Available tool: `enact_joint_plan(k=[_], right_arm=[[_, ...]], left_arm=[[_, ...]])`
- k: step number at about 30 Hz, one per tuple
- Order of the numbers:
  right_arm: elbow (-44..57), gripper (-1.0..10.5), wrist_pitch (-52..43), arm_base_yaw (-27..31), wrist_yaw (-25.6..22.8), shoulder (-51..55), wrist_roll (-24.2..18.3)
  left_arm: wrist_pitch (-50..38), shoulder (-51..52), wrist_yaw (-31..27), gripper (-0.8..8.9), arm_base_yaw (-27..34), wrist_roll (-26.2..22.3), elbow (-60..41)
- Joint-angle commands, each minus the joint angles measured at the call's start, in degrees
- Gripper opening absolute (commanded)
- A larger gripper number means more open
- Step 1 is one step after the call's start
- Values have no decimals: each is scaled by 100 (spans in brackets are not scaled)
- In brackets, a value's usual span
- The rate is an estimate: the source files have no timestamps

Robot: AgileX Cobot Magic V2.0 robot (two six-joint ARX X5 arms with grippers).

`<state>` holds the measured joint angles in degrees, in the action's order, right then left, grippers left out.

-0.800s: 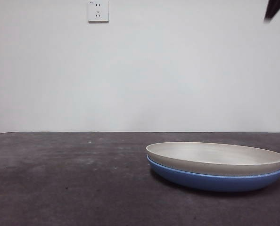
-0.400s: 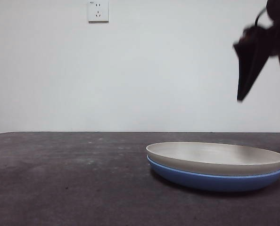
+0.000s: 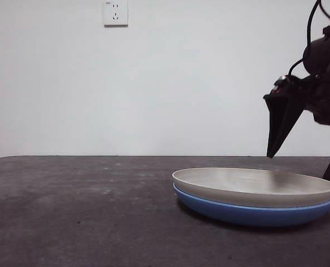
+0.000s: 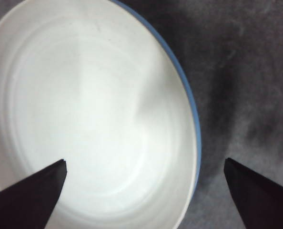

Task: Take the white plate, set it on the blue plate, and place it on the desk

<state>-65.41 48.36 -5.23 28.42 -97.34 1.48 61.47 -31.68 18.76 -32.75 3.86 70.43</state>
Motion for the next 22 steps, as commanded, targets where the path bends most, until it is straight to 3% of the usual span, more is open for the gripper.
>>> enact_joint_plan(k=[1,13,22], right_arm=[[-92,614,-79,-17,13,-243,-133],[-92,525,-249,-20,83,-570,-203],[-92,155,-245,-17,140,-590,-212]], left_arm=[[-61,-17,-11,685,-26,24,59],[-151,-17,-11,686,-26,7,61],[-153,-17,-11,686,-26,4,61]])
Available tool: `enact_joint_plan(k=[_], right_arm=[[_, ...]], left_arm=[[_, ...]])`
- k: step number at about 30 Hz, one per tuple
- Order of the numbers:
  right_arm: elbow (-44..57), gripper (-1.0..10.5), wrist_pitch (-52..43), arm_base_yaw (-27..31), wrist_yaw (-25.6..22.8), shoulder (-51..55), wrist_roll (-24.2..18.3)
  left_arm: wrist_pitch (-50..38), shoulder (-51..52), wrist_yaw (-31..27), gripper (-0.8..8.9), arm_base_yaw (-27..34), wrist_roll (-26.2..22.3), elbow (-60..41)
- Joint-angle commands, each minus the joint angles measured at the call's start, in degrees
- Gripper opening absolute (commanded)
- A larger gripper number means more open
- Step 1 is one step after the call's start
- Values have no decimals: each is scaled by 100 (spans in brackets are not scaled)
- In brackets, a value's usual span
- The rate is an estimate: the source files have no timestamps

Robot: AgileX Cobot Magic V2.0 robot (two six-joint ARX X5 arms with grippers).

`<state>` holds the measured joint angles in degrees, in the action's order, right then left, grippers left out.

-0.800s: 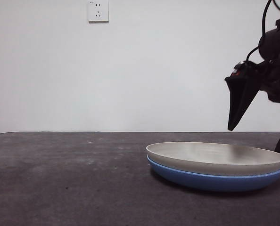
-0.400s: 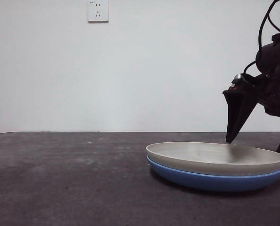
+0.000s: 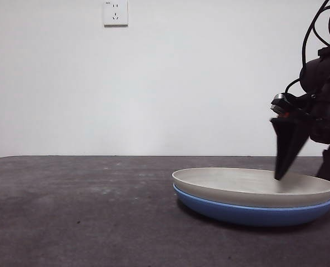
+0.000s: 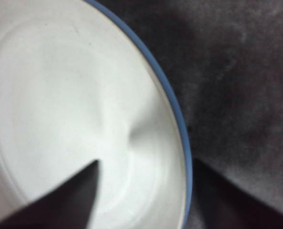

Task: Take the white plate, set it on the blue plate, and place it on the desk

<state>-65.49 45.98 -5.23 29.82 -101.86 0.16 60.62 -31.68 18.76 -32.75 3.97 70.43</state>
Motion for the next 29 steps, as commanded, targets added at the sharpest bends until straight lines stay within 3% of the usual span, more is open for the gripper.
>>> enact_joint_plan(k=[1,5,18,29], right_arm=[[-83,145,4,-20,-11,-146,-74],[-83,8,37,-20,-225,-153,-39],[-400,6,278,-118,-271,-94,101],[-1165,6,415,-850,-273,-94,612]], left_arm=[[-68,-17,-11,686,-26,-7,61],[-68,-17,-11,686,-26,-7,61],[-68,-17,-11,686,-26,-7,61],[-72,-17,-11,686,-26,-55,61]])
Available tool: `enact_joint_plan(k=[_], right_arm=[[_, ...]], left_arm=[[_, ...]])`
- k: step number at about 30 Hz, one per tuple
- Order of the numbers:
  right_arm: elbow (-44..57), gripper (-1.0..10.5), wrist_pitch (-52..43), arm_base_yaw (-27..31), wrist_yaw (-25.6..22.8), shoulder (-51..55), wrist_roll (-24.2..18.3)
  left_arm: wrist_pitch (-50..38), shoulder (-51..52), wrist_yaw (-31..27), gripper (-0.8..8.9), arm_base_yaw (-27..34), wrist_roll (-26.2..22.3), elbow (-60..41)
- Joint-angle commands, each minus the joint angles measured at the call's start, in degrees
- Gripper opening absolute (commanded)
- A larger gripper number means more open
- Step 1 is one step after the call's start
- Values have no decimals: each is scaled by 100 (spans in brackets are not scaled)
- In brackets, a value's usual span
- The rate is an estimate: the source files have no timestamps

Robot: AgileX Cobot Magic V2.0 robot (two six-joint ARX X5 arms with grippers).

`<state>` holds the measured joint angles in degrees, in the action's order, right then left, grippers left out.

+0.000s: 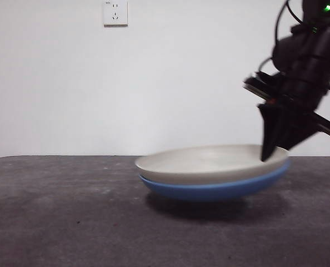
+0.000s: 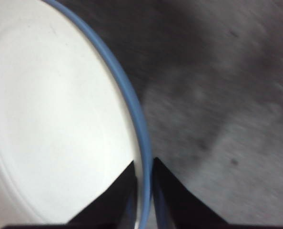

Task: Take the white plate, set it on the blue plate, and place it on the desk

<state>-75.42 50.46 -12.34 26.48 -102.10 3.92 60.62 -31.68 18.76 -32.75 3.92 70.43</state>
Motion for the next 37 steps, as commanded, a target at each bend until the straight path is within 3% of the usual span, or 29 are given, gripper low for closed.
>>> enact_joint_plan(k=[1,15,30,31,35,37], right_arm=[[-199,6,-61,-203,59,-72,299],[-229,6,-706,-905,315,-332,1067],[-229,12,-719,-1029,109,-815,1104],[-229,30,-708,-1029,94,-815,1108],[-229,294,-658,-1032,-76,-813,1108],[-229,348,-645,-1025,-107,-778,1110]], left_arm=[[-72,-17,-11,686,-26,-63,61],[-271,-17,-11,686,-26,-177,61],[-273,-17,-11,686,-26,-173,61],[-273,-15,-11,686,-26,-170,61],[-273,-17,-11,686,-26,-173,61],[-273,-15,-11,686,-26,-173,61]])
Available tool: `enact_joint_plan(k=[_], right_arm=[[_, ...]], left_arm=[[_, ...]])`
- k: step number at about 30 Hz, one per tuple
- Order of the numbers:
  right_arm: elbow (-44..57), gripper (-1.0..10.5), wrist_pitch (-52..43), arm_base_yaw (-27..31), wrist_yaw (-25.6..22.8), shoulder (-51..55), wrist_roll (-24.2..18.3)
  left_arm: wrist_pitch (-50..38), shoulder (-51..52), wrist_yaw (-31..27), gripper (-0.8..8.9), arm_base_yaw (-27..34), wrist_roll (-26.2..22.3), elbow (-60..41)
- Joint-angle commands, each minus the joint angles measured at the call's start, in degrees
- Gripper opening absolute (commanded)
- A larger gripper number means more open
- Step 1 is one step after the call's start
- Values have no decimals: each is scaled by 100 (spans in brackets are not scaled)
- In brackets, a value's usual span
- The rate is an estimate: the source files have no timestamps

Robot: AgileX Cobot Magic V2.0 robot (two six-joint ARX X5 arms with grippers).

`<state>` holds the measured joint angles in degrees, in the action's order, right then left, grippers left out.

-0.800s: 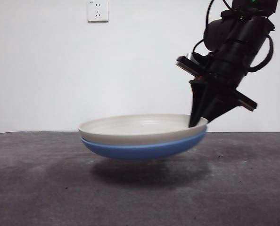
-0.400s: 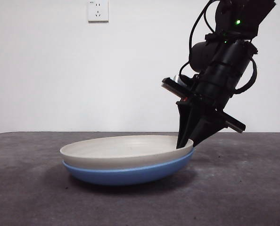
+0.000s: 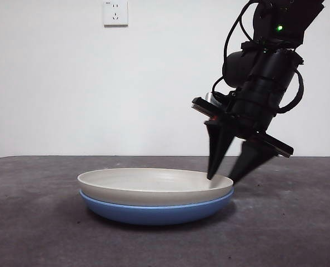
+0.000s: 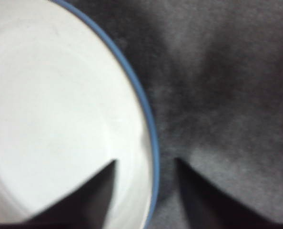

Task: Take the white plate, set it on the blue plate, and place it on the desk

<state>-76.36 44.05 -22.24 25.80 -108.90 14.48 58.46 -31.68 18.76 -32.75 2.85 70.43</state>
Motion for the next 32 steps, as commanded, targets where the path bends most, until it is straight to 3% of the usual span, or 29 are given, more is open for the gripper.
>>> enact_joint_plan(k=[1,6,13,17,23,32], right_arm=[[-138,353,-7,-24,-39,-52,55],[-210,383,219,33,-306,435,52],[-345,600,1217,15,-966,1823,-35],[-345,601,1714,-114,-1080,2782,-39],[-345,601,2428,-592,-1679,4181,-28],[-332,600,3342,-1226,-1827,5718,61]], left_arm=[[-52,-15,-11,686,-26,-61,61],[109,-15,-11,686,-26,-61,61],[376,-13,-11,685,-37,-44,61],[380,-9,-11,685,-37,-17,61],[422,-9,-11,686,-37,-17,61],[358,-9,-11,686,-37,-20,61]])
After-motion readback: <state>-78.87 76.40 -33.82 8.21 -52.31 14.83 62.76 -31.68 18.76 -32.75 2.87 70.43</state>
